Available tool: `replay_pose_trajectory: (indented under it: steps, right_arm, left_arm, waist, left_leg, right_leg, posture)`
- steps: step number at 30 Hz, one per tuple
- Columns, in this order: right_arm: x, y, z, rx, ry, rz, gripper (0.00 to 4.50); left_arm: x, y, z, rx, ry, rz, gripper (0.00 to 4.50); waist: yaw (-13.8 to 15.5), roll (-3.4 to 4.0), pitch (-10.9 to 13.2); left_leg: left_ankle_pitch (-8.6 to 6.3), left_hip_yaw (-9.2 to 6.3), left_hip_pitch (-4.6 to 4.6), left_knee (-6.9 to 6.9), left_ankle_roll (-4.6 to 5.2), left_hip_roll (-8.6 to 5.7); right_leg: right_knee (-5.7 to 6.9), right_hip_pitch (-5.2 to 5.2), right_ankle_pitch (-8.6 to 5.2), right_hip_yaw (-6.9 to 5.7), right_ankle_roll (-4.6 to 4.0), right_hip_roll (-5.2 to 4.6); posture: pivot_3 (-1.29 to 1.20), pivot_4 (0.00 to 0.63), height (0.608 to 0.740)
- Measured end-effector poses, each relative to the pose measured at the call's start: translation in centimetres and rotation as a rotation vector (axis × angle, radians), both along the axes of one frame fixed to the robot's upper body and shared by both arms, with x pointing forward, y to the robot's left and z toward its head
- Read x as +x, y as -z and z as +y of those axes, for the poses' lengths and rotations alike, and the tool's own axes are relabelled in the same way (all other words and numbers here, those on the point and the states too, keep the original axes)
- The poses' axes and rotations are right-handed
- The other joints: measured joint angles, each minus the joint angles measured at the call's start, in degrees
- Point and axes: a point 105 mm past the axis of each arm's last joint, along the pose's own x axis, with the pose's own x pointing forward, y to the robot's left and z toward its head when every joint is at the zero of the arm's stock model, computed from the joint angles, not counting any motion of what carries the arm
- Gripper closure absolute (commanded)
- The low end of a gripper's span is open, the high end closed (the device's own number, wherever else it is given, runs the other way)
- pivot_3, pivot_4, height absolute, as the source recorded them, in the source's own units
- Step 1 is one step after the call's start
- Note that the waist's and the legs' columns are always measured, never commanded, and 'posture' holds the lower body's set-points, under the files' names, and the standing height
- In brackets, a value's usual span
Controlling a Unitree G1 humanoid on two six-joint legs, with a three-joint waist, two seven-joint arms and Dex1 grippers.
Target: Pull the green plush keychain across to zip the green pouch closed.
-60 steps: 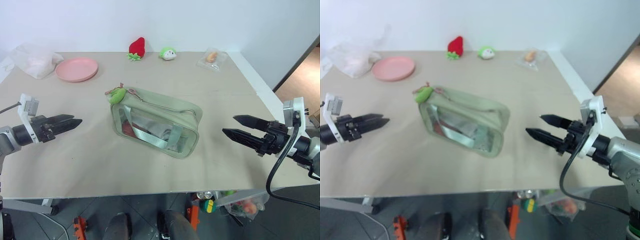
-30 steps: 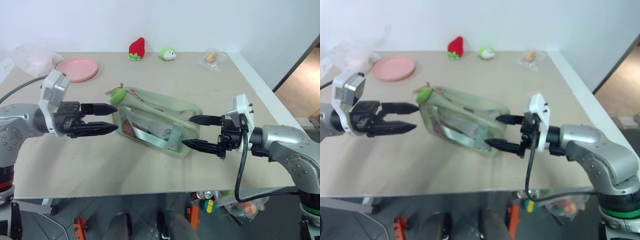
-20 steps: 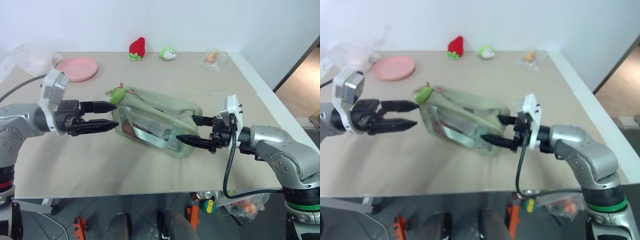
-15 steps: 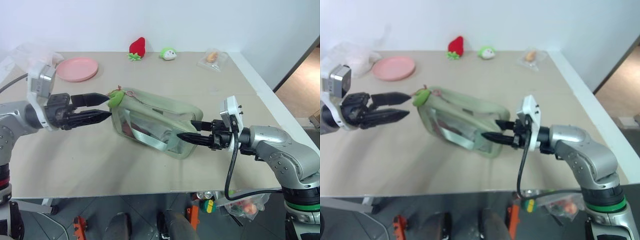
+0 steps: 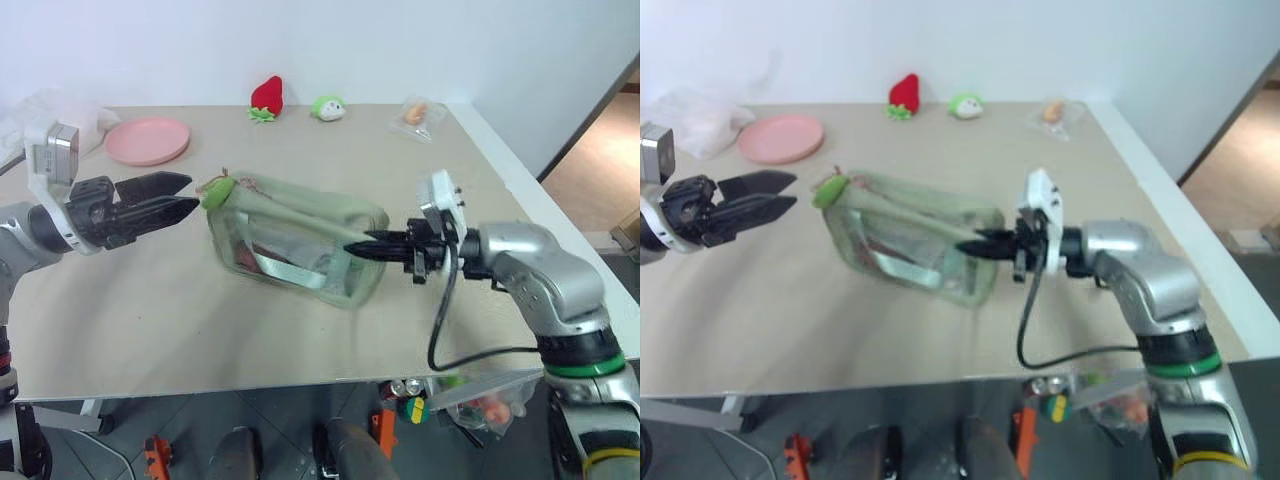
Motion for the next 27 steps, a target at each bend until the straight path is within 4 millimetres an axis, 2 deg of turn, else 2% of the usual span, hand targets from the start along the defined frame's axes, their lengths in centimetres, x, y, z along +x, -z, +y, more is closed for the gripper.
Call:
replay_pose_trajectory:
  steps: [4, 9, 14, 18, 20, 22, 27]
  right_arm:
    - [0.8, -1.1, 1.6, -0.056, -0.118, -0.054, 4.48]
    - [0.2, -2.1, 3.3, -0.087, -0.283, -0.086, 4.48]
    - [0.3, -1.2, 4.2, -0.125, -0.352, -0.087, 4.48]
    - [0.4, -0.9, 4.6, -0.116, -0.362, -0.083, 4.48]
    - [0.5, -0.8, 4.5, -0.111, -0.352, -0.081, 4.48]
    - [0.6, -0.7, 4.5, -0.108, -0.339, -0.08, 4.48]
    - [1.1, -0.3, 4.2, -0.083, -0.299, -0.064, 4.48]
  left_arm:
    - [0.3, 0.2, 1.2, -0.042, -0.05, 0.023, 1.0]
    - [0.1, -0.5, 2.6, -0.116, -0.104, 0.03, 1.0]
    - [-0.6, -1.0, 4.7, -0.198, -0.171, 0.044, 1.0]
    - [-1.9, 0.3, 6.4, -0.146, -0.22, 0.128, 1.0]
    - [-2.9, 0.8, 6.5, -0.09, -0.209, 0.162, 1.0]
    - [-3.7, 0.4, 6.5, -0.053, -0.189, 0.162, 1.0]
    - [-4.9, -2.7, 5.0, 0.036, -0.104, 0.064, 1.0]
  waist:
    - [0.0, 0.0, 0.0]
    - [0.1, 0.0, 0.0]
    - [0.1, 0.0, 0.0]
    - [-0.1, -0.01, 0.0]
    - [0.0, -0.01, 0.0]
    - [0.0, -0.02, 0.0]
    - [0.1, 0.0, 0.0]
  left_leg:
    - [-0.01, -0.01, -0.04, -0.05, -0.01, 0.17]
    - [-0.06, -0.07, -0.21, -0.05, -0.09, 0.33]
    - [-0.07, -0.05, -0.21, -0.01, -0.1, 0.27]
    - [-0.07, 0.0, -0.16, -0.01, -0.1, 0.27]
    - [-0.06, -0.03, -0.14, -0.02, -0.12, 0.27]
    - [-0.04, -0.08, -0.13, -0.02, -0.15, 0.27]
    - [-0.02, -0.06, -0.03, -0.04, -0.17, 0.27]
  right_leg:
    - [0.01, -0.06, -0.07, -0.04, -0.1, 0.1]
    - [0.0, -0.15, -0.15, -0.11, -0.05, 0.06]
    - [0.01, -0.14, -0.15, -0.12, -0.05, -0.03]
    - [0.05, -0.15, -0.15, -0.1, -0.06, -0.06]
    - [0.07, -0.14, -0.2, -0.14, -0.13, -0.08]
    - [0.09, -0.13, -0.2, -0.21, -0.17, -0.08]
    - [0.12, -0.07, -0.19, -0.24, -0.26, -0.07]
  posture:
    - [0.0, 0.15, 0.74]
    - [0.0, 0.15, 0.74]
    - [0.0, 0.15, 0.74]
    - [0.0, 0.15, 0.74]
    - [0.0, 0.15, 0.74]
    - [0.0, 0.15, 0.74]
    - [0.0, 0.15, 0.74]
